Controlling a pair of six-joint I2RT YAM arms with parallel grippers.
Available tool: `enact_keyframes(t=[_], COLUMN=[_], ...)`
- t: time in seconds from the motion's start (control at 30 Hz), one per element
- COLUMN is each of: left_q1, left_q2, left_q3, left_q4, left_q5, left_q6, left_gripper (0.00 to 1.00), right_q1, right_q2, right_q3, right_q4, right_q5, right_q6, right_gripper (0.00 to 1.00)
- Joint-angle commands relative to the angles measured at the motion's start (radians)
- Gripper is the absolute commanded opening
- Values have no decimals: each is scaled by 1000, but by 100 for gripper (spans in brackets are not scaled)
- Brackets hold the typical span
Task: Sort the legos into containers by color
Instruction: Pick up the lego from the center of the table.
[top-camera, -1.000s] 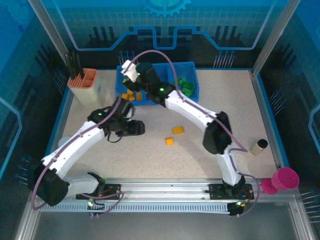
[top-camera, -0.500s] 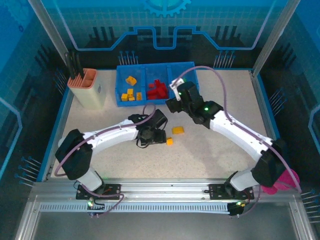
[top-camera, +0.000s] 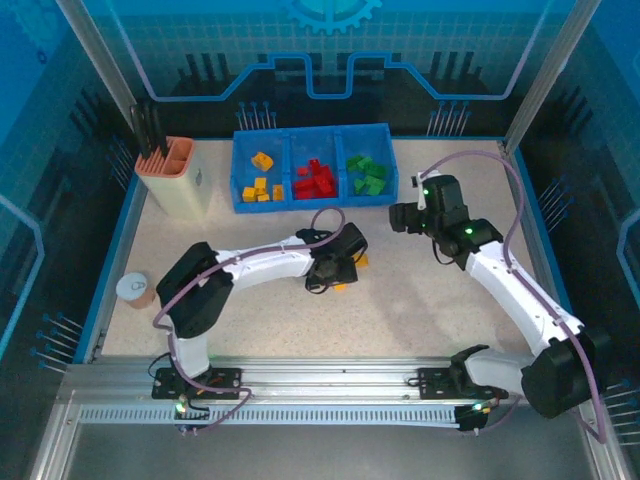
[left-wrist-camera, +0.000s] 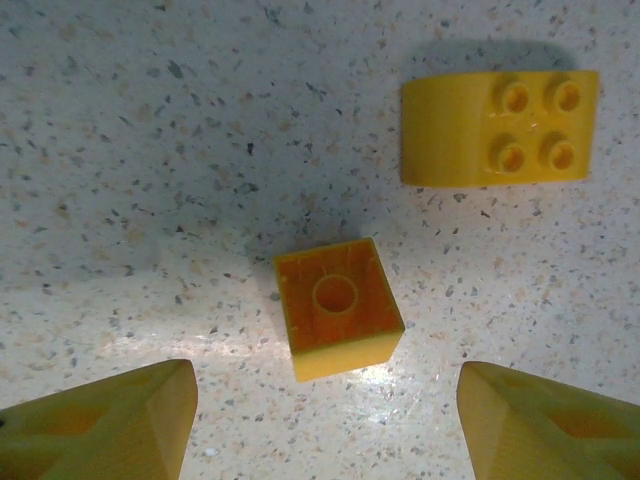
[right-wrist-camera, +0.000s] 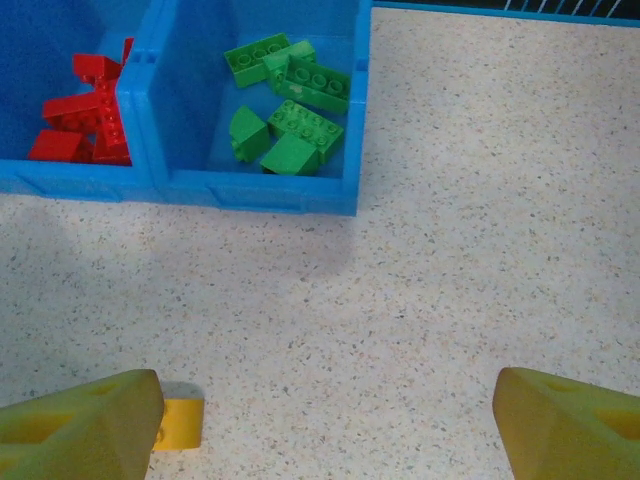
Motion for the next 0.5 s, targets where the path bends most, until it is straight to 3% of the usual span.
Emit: enact_keyframes(t=[0.0, 0.23, 0.47], left_q1=[-6, -4, 2], left_q2=[47, 121, 187], left_q3=[42, 81, 122], left_q4=[-23, -36, -52], left_q5=[-10, 9, 48], left_q6=[-44, -72, -74], left_gripper=[69, 63, 45], right_q1=[-40, -86, -87], right_q2=[-34, -55, -69], right_q3=[-24, -52, -74], right_q4=[-22, 7, 20], right_q5=[-63, -123, -122], right_q6=[13, 28, 25], right_gripper=[87, 87, 87])
